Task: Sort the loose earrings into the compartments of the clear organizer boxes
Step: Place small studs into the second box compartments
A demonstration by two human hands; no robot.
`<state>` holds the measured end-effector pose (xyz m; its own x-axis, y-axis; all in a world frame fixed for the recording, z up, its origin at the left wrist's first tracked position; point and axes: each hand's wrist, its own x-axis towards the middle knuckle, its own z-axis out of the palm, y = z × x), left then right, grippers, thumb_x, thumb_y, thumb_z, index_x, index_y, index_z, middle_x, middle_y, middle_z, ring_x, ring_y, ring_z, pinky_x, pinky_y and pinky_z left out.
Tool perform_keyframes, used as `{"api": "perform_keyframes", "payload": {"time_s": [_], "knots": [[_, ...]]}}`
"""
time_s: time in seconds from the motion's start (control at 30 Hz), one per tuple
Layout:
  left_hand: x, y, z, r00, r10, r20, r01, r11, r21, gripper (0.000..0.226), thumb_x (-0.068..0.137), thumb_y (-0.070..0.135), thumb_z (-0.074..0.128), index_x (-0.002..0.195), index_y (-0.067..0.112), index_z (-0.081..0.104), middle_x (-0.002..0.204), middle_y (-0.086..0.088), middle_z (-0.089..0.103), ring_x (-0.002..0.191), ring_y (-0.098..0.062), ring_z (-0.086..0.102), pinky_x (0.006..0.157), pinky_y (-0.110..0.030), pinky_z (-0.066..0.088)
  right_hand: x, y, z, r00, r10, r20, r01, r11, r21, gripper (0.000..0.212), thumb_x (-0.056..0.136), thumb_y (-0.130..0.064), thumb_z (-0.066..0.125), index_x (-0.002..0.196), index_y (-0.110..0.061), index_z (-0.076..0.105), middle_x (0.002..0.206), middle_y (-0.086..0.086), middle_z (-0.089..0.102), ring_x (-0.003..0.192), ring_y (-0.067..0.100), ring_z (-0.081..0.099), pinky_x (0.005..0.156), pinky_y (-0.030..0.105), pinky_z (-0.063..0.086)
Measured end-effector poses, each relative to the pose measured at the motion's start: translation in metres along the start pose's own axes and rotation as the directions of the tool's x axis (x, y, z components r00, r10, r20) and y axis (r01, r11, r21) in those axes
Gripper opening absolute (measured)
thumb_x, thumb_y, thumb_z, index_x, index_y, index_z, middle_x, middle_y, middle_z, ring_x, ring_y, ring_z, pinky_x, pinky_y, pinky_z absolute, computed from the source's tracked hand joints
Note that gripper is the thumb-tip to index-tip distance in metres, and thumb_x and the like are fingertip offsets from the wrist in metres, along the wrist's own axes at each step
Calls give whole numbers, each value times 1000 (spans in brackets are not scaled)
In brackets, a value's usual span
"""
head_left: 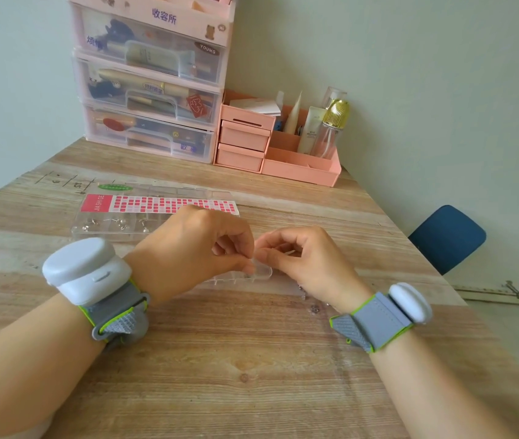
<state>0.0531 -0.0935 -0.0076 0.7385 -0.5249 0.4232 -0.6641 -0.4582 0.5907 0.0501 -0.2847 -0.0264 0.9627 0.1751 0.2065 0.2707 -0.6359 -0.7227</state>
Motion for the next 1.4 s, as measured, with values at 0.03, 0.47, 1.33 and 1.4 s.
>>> {"api": "perform_keyframes", "payload": {"time_s": [0.03, 0.47, 1.33, 1.4], "knots": [[0, -1, -1, 1000, -12, -4, 12, 1000, -9, 14, 65, 21, 79, 69, 20, 66, 68, 11, 66, 73, -1, 63, 70, -19, 53, 0, 0, 0, 1000, 3, -3, -3, 1000, 0, 8, 79, -30, 70, 81, -22, 72, 83, 0, 73, 76, 15, 65, 76, 40, 53], [1, -1, -5, 990, -140, 10, 140, 990, -25, 14, 66, 25, 77, 70, 18, 65, 67, 8, 67, 68, 2, 64, 69, -14, 51, -1, -3, 0, 1000, -14, -17, 14, 1000, -15, 4, 79, -30, 70, 78, -26, 71, 85, -2, 73, 76, 13, 65, 78, 39, 53], [1, -12, -14, 970, -196, 144, 204, 978, -40, 9, 79, 15, 68, 82, 23, 69, 78, 10, 70, 73, 2, 64, 78, -16, 52, -5, -16, 3, 979, -59, 195, 84, 988, -127, 14, 77, -41, 69, 80, -35, 56, 91, -11, 50, 83, 4, 46, 79, 23, 39], [2, -12, -14, 971, -194, 139, 201, 979, -38, 9, 79, 15, 68, 81, 23, 69, 78, 9, 70, 73, 2, 64, 78, -15, 52, -5, -15, 3, 978, -75, 194, 102, 986, -134, 15, 77, -40, 69, 81, -34, 56, 84, -15, 47, 78, 3, 44, 73, 22, 37]]}}
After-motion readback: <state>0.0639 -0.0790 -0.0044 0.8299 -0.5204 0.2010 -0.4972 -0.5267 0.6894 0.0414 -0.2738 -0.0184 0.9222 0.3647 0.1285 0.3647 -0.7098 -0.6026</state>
